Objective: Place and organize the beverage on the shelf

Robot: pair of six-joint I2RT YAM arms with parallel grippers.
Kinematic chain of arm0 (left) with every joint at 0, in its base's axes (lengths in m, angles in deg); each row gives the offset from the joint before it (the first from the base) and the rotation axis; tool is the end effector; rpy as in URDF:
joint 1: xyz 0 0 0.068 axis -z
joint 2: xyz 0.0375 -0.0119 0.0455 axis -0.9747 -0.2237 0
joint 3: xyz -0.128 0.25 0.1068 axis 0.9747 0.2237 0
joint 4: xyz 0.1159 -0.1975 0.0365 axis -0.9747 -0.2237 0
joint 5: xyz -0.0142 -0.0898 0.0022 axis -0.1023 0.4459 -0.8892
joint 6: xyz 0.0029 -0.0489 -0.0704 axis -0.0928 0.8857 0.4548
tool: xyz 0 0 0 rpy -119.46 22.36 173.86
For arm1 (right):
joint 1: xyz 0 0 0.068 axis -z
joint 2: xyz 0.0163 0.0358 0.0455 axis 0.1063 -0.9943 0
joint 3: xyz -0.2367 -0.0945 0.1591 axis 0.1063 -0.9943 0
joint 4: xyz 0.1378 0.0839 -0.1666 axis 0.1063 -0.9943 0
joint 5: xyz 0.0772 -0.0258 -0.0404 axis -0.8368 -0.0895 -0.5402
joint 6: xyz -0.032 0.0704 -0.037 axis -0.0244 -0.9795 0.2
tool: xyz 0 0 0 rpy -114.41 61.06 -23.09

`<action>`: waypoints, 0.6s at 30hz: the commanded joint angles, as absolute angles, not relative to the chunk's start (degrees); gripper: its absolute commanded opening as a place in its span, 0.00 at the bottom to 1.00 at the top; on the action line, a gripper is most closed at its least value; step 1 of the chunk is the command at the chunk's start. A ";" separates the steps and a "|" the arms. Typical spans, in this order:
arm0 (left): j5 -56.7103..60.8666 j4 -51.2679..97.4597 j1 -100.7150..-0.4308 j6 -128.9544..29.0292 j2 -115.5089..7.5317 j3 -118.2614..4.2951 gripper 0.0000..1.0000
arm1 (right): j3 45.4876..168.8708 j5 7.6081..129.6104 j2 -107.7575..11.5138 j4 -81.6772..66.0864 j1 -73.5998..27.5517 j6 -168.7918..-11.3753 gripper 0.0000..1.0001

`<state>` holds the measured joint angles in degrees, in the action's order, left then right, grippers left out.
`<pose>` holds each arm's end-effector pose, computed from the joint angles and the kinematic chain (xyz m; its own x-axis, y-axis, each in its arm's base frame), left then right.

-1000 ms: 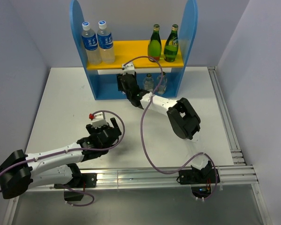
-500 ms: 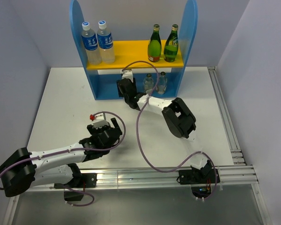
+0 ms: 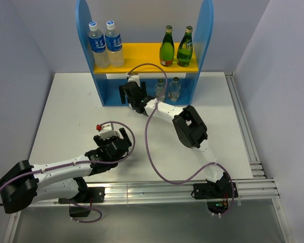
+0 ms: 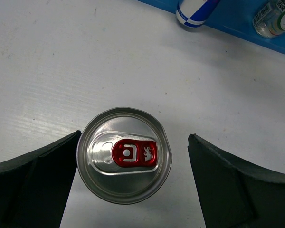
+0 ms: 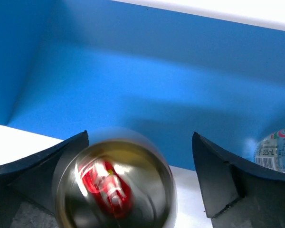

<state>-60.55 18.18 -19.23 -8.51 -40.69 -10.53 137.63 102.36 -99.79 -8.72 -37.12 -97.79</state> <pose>0.1487 -0.1213 0.2193 -0.3284 -0.3520 -0.8765 -0.1738 0.9347 -0.3102 0.4316 0.3599 0.2193 -0.4164 -0.0824 -0.9054 -0.2354 0.9717 0.0198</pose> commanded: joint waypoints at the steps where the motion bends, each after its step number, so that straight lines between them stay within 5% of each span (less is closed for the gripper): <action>1: -62.08 20.46 -18.98 -8.89 -41.33 -10.57 0.99 | 140.18 103.23 -98.09 -4.04 -34.59 -100.23 0.97; 12: -62.78 20.46 -19.06 -9.33 -42.57 -11.18 0.99 | 132.10 104.73 -93.44 -1.67 -34.77 -102.78 0.89; 15: -62.87 22.31 -19.24 -9.86 -42.83 -11.27 0.99 | 129.28 104.99 -92.20 -1.05 -34.94 -103.30 0.49; 16: -62.79 22.40 -19.41 -10.04 -43.35 -11.53 0.97 | 129.11 105.25 -92.11 -1.22 -35.03 -103.57 0.26; 18: -62.70 23.10 -19.94 -11.35 -44.06 -12.58 0.97 | 129.54 105.61 -92.54 -2.01 -35.03 -103.92 0.13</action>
